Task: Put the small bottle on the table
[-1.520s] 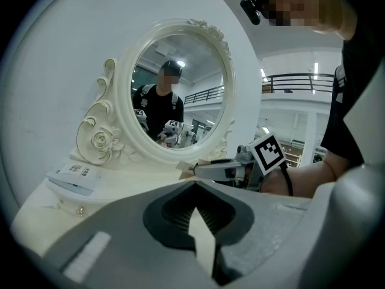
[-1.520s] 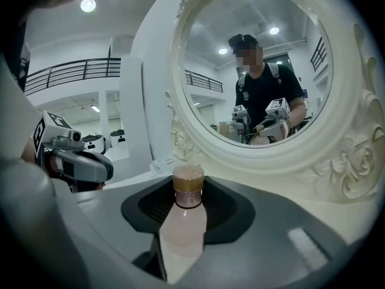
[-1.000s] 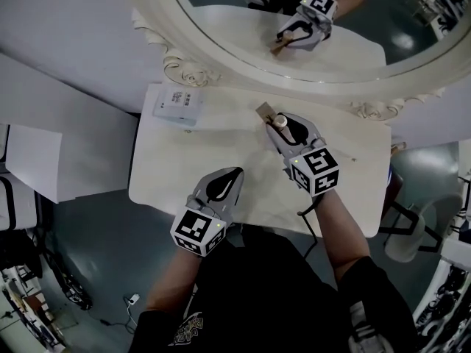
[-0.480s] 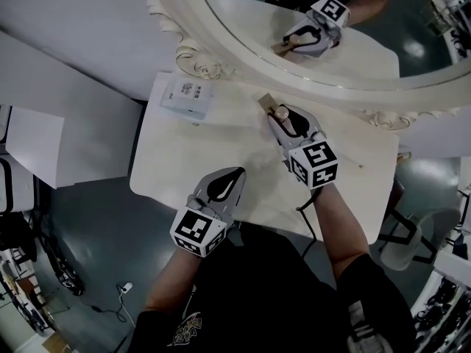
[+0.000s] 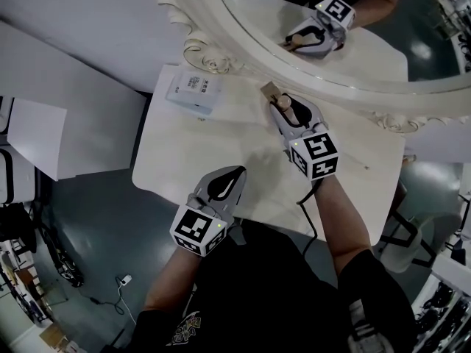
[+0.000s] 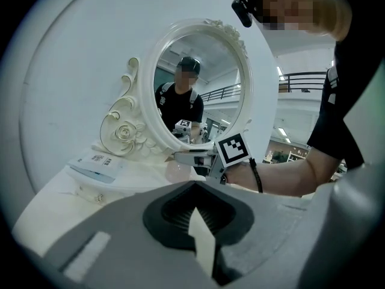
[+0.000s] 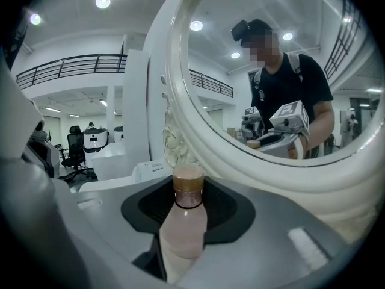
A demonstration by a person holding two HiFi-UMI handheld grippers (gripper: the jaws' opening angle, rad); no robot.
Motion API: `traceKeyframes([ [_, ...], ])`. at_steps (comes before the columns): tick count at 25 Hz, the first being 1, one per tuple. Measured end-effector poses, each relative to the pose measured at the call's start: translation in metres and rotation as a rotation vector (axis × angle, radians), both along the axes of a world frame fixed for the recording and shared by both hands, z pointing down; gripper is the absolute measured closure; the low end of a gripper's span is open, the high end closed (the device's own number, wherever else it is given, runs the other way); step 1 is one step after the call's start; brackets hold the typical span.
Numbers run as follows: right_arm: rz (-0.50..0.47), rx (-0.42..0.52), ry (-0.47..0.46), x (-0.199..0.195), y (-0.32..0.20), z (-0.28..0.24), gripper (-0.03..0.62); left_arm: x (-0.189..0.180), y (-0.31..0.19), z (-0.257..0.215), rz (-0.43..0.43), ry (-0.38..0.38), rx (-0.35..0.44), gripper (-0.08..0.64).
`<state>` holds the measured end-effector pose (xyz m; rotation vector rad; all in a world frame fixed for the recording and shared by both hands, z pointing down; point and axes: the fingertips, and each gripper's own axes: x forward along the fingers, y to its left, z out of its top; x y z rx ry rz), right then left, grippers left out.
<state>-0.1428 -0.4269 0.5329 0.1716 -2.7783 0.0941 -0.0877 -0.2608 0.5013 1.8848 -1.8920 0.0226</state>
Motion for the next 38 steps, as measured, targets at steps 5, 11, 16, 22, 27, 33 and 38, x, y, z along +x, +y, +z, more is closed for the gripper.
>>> traceKeyframes([
  [5, -0.001, 0.011, -0.012, -0.006, -0.002, 0.000, 0.422, -0.002, 0.003, 0.002, -0.003, 0.002, -0.008, 0.560],
  [11, -0.003, 0.003, -0.023, -0.007, -0.003, 0.001, 0.416, -0.002, 0.005, 0.003, -0.004, 0.002, -0.013, 0.560],
  [16, 0.012, -0.012, -0.029, -0.002, -0.004, 0.000, 0.391, 0.001, 0.009, 0.003, -0.003, 0.002, -0.014, 0.560],
  [22, 0.097, -0.038, -0.077, 0.030, -0.006, -0.015, 0.418, 0.004, 0.018, -0.004, 0.003, -0.007, 0.000, 0.560],
  [27, 0.186, -0.074, -0.082, 0.066, 0.009, -0.028, 0.563, 0.007, 0.032, -0.014, 0.025, -0.021, 0.019, 0.560],
  [33, 0.235, -0.192, -0.085, 0.098, 0.061, -0.036, 0.563, 0.013, 0.063, -0.027, 0.090, -0.033, 0.039, 0.560],
  [38, 0.249, -0.218, -0.083, 0.113, 0.123, -0.044, 0.563, 0.015, 0.099, -0.035, 0.133, -0.032, 0.053, 0.560],
])
